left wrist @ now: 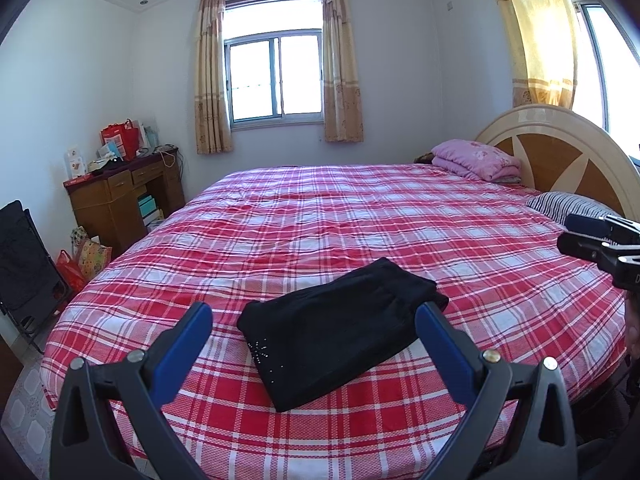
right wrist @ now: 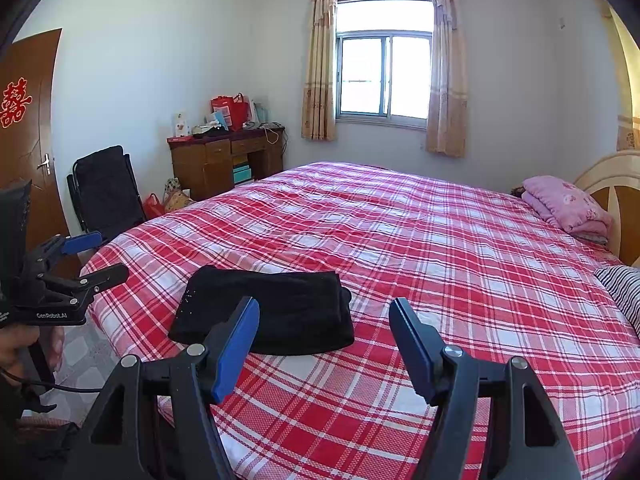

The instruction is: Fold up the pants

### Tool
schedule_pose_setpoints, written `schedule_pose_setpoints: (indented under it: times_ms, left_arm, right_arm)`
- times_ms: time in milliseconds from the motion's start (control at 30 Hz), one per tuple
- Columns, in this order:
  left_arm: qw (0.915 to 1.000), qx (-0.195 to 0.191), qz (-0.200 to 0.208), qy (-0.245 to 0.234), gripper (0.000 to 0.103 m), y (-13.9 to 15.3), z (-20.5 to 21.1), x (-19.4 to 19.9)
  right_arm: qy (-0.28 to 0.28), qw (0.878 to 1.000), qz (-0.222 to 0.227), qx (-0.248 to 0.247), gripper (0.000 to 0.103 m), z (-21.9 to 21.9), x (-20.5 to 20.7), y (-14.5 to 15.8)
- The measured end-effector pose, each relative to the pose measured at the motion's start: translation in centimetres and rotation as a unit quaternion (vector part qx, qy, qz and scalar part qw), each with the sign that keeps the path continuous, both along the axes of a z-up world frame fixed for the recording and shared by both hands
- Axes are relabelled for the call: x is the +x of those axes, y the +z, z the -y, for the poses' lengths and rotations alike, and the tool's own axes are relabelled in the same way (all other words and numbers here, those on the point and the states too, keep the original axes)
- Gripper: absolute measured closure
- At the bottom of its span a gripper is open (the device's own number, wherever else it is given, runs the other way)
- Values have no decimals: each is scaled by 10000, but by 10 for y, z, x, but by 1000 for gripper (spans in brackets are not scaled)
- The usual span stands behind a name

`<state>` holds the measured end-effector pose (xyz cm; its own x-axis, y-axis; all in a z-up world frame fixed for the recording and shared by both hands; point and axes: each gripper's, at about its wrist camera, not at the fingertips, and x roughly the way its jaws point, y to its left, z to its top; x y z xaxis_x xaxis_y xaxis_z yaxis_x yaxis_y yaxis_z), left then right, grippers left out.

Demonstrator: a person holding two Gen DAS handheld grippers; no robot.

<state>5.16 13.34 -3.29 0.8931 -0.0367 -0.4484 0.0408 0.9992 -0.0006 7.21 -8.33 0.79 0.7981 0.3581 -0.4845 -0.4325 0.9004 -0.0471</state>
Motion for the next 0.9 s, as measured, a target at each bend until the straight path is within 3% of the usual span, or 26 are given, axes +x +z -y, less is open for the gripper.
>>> schedule_pose_setpoints:
  times_ms: [300,900]
  left_arm:
    - [9987,281,388,153,0,10,6,-9]
    - [9992,252,228,223,0,-1,-3,-4]
  right_arm:
    - [-9,10000,26,-15,34,0,0,0]
    - [31,9999,-31,-136,34,-6,2,-7]
